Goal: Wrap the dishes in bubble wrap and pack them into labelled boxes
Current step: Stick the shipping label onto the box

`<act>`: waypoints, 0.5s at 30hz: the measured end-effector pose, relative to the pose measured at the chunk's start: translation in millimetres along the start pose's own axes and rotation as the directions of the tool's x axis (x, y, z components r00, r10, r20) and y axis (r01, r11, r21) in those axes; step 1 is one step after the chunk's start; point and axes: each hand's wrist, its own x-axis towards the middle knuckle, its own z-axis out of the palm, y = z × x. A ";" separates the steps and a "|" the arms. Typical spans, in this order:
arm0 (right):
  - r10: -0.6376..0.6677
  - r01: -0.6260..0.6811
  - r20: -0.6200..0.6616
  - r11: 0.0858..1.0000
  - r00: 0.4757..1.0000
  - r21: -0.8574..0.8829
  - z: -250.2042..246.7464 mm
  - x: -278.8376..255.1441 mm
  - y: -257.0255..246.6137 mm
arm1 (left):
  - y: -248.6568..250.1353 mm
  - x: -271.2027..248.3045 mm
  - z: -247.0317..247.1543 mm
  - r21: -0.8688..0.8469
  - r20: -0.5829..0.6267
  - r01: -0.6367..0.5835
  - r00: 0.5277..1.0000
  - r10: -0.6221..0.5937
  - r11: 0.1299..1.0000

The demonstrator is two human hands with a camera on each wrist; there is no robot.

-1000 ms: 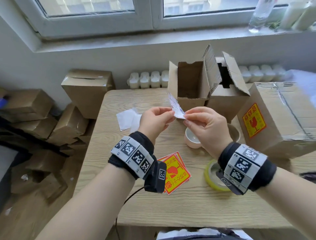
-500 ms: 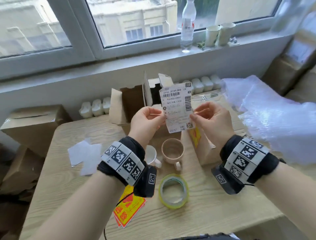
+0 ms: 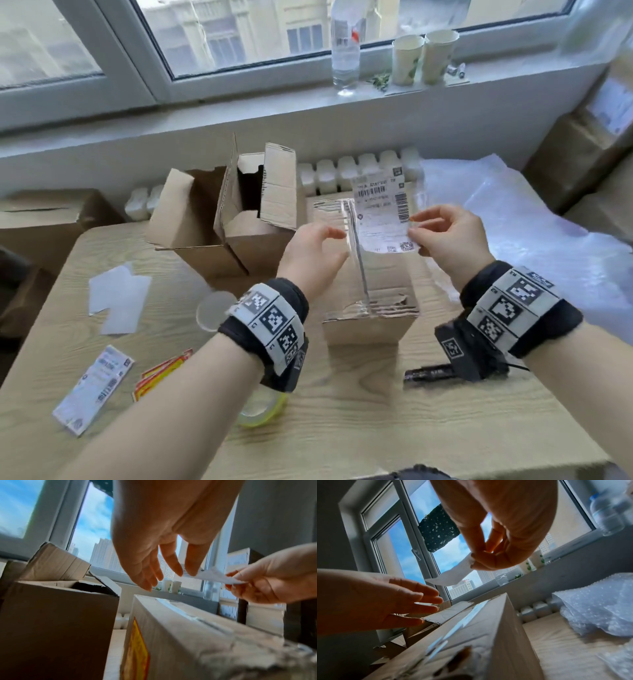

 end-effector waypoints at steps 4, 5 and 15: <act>0.094 -0.097 0.070 0.995 0.993 0.035 -0.7 6.1 11.9 | -3.7 -7.3 13.7 0.325 0.235 -0.112 0.971 0.035 0.939; 0.104 -0.107 0.080 0.994 0.991 0.034 0.9 6.7 14.2 | -7.1 -7.3 15.3 0.370 0.270 -0.119 0.963 0.016 0.921; 0.071 -0.054 0.098 0.985 0.993 -0.165 21.5 -1.2 25.8 | -32.7 -8.8 16.7 0.314 0.286 -0.183 0.954 0.091 0.932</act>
